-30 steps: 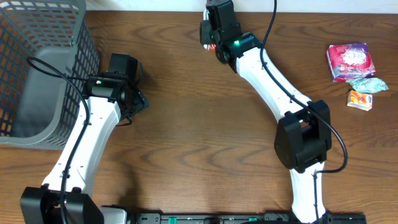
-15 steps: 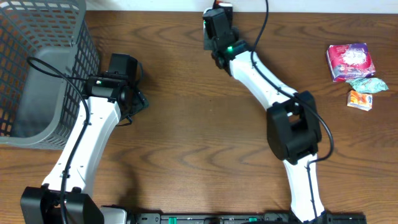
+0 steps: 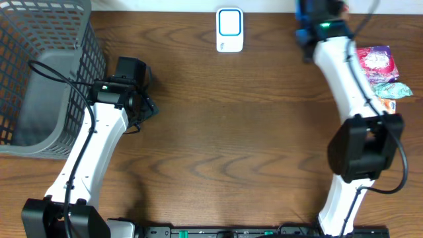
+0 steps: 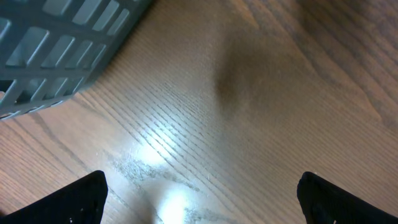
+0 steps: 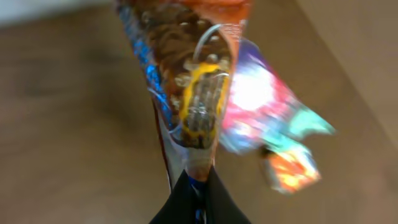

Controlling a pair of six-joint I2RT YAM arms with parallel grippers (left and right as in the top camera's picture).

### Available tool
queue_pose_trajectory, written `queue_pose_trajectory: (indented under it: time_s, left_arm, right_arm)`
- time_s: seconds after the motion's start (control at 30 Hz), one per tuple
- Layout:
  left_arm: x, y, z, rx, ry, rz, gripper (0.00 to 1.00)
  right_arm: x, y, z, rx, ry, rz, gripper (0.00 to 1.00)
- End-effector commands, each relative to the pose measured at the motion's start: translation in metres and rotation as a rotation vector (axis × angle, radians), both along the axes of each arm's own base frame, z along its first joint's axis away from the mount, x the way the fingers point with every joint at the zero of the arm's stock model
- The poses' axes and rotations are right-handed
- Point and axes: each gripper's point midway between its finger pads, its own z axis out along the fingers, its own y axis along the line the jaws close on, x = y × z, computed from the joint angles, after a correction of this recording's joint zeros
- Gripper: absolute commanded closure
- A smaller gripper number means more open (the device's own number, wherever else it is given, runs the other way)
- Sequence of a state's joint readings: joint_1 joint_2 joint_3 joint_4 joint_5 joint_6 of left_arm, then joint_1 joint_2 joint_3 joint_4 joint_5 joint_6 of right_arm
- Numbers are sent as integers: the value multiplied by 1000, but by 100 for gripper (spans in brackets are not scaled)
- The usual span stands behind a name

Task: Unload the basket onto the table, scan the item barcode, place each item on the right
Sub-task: 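Carry the red-brown package right and drop it by the other packages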

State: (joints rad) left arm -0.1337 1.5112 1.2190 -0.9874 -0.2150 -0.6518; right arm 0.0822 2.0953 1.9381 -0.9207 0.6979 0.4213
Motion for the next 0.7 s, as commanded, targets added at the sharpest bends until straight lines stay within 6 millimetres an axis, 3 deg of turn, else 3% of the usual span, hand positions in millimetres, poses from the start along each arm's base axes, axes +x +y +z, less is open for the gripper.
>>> queue_pose_trajectory:
  time_s: [0.0, 0.17, 0.33, 0.47, 0.53, 0.63, 0.67]
  left_arm:
    - [-2, 1, -1, 5, 4, 6, 2]
    - [-2, 1, -1, 5, 4, 6, 2]
    - [-2, 1, -1, 5, 4, 6, 2]
    - [-2, 1, -1, 5, 4, 6, 2]
    - [-2, 1, -1, 5, 4, 6, 2]
    - [-2, 1, -1, 5, 4, 6, 2]
    - [-2, 1, -1, 5, 4, 6, 2]
  right_arm:
    - [-23, -58, 0, 15, -59, -248, 99]
    - [-44, -108, -21, 145, -39, -360, 99]
    - [-51, -130, -40, 293, -45, -394, 96]
    - [-54, -136, -48, 357, -49, -400, 52]
    - [-58, -136, -49, 358, -35, -406, 35]
    - [-67, -132, -46, 365, -3, -409, 21]
    - [-72, -130, -43, 366, 9, -411, 7]
